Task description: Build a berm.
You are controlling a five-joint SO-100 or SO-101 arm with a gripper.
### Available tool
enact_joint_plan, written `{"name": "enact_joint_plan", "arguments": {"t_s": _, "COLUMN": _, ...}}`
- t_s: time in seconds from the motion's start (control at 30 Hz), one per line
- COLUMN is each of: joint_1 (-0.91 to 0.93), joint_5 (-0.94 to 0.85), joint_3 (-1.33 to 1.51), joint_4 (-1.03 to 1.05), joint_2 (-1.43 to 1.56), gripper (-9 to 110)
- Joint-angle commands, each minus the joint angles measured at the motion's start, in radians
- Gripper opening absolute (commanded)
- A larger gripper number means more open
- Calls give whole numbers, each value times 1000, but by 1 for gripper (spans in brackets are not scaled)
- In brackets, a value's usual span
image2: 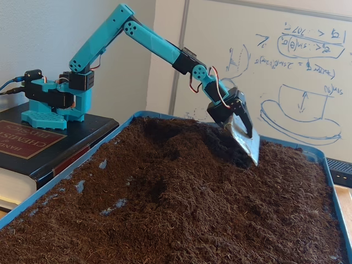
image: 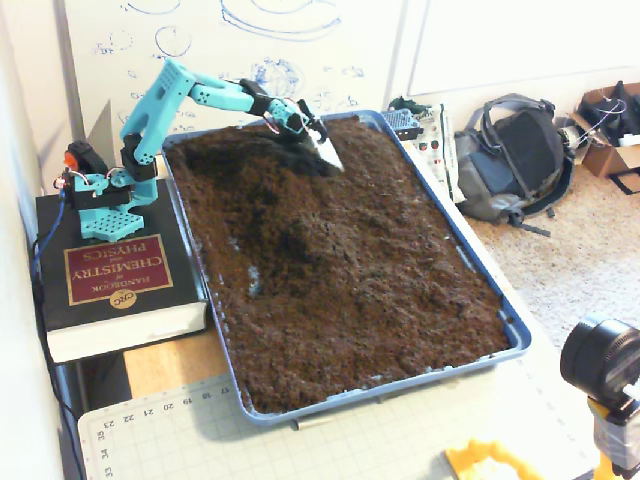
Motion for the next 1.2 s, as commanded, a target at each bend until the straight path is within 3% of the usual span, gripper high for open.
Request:
{"name": "enact_joint_plan", "arguments": {"t_s": 0.0, "joint_1": -5, "joint_5": -9, "joint_3": -152, "joint_4": 15, "joint_2": 3, "gripper": 1}}
{"name": "enact_joint_plan", "arguments": {"t_s": 0.43, "joint_1": 15, "joint_5": -9, "joint_3": -262, "joint_4": 98, "joint_2": -175, "gripper": 1}}
{"name": "enact_joint_plan", "arguments": {"t_s": 0.83, "joint_1": 21, "joint_5": -71, "joint_3": -6, "joint_4": 101, "joint_2": -132, "gripper": 1}}
{"name": "enact_joint_plan", "arguments": {"t_s": 1.17, "joint_1": 23, "joint_5": -34, "joint_3": 72, "joint_4": 383, "joint_2": -29, "gripper": 1}}
